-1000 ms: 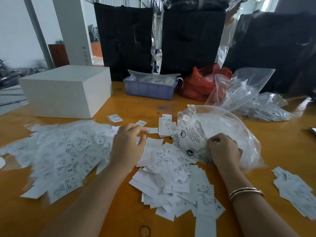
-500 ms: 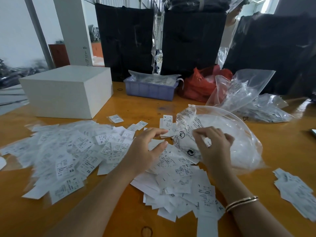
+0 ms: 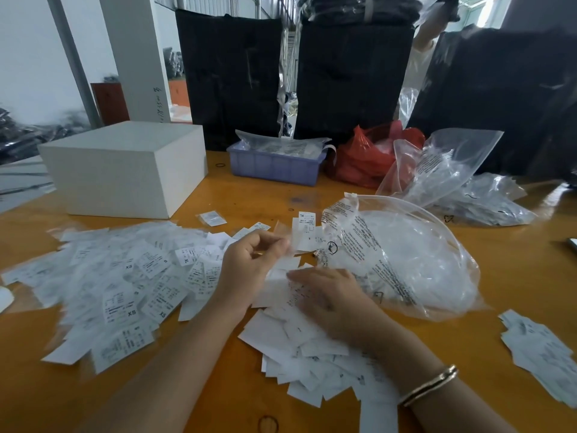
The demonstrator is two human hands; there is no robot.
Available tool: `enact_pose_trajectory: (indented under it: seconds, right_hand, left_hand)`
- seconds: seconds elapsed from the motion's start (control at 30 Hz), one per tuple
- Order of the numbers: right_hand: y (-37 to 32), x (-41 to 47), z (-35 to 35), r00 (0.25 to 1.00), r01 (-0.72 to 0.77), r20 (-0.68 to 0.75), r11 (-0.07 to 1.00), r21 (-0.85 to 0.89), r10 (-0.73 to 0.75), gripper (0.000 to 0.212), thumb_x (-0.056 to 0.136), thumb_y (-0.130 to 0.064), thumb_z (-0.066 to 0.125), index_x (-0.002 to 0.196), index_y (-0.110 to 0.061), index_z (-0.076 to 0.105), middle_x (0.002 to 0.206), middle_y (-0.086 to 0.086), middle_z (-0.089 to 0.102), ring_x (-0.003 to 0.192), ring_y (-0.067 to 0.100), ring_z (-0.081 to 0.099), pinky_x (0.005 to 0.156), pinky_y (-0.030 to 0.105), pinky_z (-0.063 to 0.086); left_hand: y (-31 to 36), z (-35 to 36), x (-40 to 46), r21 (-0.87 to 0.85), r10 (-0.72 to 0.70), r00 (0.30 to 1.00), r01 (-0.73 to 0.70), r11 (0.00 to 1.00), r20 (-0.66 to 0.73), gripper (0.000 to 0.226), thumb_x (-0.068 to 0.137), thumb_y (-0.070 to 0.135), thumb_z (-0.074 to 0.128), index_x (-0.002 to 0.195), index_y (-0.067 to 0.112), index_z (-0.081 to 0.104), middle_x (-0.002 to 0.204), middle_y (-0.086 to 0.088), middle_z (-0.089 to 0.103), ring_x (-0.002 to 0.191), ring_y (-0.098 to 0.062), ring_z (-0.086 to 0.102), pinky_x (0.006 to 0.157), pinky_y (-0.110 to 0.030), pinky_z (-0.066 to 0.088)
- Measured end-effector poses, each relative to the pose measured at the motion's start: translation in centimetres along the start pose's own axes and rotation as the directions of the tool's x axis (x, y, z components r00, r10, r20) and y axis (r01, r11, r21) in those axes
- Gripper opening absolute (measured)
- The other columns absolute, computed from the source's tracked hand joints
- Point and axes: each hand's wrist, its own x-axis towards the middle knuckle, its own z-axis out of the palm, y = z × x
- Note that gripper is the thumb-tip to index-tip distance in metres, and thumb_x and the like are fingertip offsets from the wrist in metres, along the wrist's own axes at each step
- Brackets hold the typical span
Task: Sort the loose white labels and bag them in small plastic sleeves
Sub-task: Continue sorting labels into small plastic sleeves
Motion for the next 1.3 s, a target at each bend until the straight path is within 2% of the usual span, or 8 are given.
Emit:
enact_pose_trajectory:
  seconds: [0.07, 0.17, 0.33, 0.53, 0.67, 0.93, 1.1, 1.3]
  right_hand:
    - [0.0, 0.4, 0.5, 0.996, 0.08, 0.058, 0.992, -0.098, -0.074, 0.045, 0.093, -0.039, 0.043, 0.138, -0.034, 0.043, 0.139, -0.017, 0.045, 0.126, -0.005, 0.031, 0.101, 0.021, 0.012]
    - [0.2, 0.8, 0.5, 0.996, 0.086, 0.03, 0.986, -0.144, -0.082, 0.05, 0.087, -0.044, 0.041, 0.135, -0.032, 0.048, 0.123, -0.014, 0.048, 0.117, 0.007, 0.037, 0.099, 0.025, 0.017]
    - [0.3, 0.7, 0.7, 0.998, 0.068, 0.014, 0.987, -0.145, -0.067, 0.046, 0.086, -0.046, 0.042, 0.13, -0.034, 0.052, 0.106, -0.016, 0.034, 0.104, 0.004, 0.024, 0.092, 0.024, 0.016]
    - [-0.3, 0.5, 0.4, 0.995, 0.1, 0.015, 0.99, -0.099, -0.099, 0.021, 0.085, -0.036, 0.044, 0.105, -0.032, 0.049, 0.108, -0.016, 0.044, 0.105, 0.002, 0.033, 0.099, 0.024, 0.02]
    - [-0.6, 0.0, 0.0, 0.995, 0.02, -0.101, 0.985, 0.172, -0.002, 0.017, 0.087, -0.021, 0.058, 0.088, -0.034, 0.046, 0.088, -0.024, 0.046, 0.097, -0.017, 0.032, 0.089, 0.012, 0.019]
    - [-0.3, -0.1, -1.5, 0.87, 0.063, -0.304, 0.524, 0.849, 0.388, 0.02, 0.086, 0.001, 0.061, 0.089, -0.019, 0.06, 0.086, -0.003, 0.07, 0.081, 0.015, 0.067, 0.067, 0.021, 0.052]
    - [-0.3, -0.1, -2.0, 0.725, 0.15, -0.365, 0.383, 0.912, 0.584, 0.021, 0.084, -0.002, 0.064, 0.084, -0.023, 0.067, 0.081, 0.001, 0.072, 0.076, 0.016, 0.069, 0.061, 0.023, 0.055]
    - [-1.3, -0.4, -2.1, 0.727, 0.216, -0.371, 0.321, 0.922, 0.578, 0.008, 0.084, -0.017, 0.065, 0.076, -0.02, 0.064, 0.079, 0.003, 0.072, 0.073, 0.017, 0.069, 0.059, 0.022, 0.054]
  left_hand:
    - [-0.3, 0.0, 0.1, -0.027, -0.048, 0.999, 0.048, 0.998, -0.023, 0.005, 0.084, 0.031, 0.067, 0.08, 0.027, 0.066, 0.08, 0.011, 0.071, 0.079, -0.005, 0.065, 0.069, -0.015, 0.053]
    - [-0.5, 0.0, 0.2, -0.023, -0.051, 0.999, 0.05, 0.998, -0.021, 0.005, 0.083, 0.03, 0.07, 0.079, 0.028, 0.066, 0.079, 0.014, 0.069, 0.077, -0.004, 0.064, 0.068, -0.014, 0.052]
    - [-0.6, 0.2, 0.1, 0.051, 0.06, 0.998, -0.061, 0.997, 0.023, 0.012, 0.084, 0.024, 0.07, 0.079, 0.032, 0.062, 0.078, 0.024, 0.065, 0.075, 0.005, 0.06, 0.062, -0.006, 0.046]
    - [-0.8, 0.2, 0.0, 0.12, 0.121, 0.992, -0.125, 0.985, 0.04, 0.016, 0.084, 0.024, 0.07, 0.084, 0.036, 0.059, 0.079, 0.025, 0.064, 0.081, 0.006, 0.059, 0.066, -0.007, 0.047]
    - [-0.7, 0.2, 0.0, 0.127, 0.143, 0.989, -0.148, 0.981, 0.048, 0.024, 0.084, 0.019, 0.07, 0.086, 0.04, 0.058, 0.08, 0.025, 0.064, 0.081, 0.006, 0.06, 0.065, -0.006, 0.046]
    - [-0.8, 0.2, 0.1, 0.148, 0.139, 0.989, -0.145, 0.978, 0.05, 0.023, 0.085, 0.02, 0.068, 0.088, 0.041, 0.059, 0.082, 0.028, 0.065, 0.081, 0.008, 0.059, 0.066, -0.005, 0.046]
    - [-0.8, 0.2, 0.1, 0.124, 0.144, 0.986, -0.153, 0.98, 0.078, 0.022, 0.085, 0.022, 0.068, 0.093, 0.041, 0.062, 0.089, 0.019, 0.07, 0.087, 0.004, 0.064, 0.071, -0.009, 0.049]
    - [-0.5, 0.2, -0.1, 0.065, 0.134, 0.983, -0.143, 0.988, 0.128, 0.018, 0.077, 0.044, 0.063, 0.095, 0.04, 0.064, 0.091, 0.019, 0.071, 0.088, 0.003, 0.065, 0.072, -0.008, 0.049]
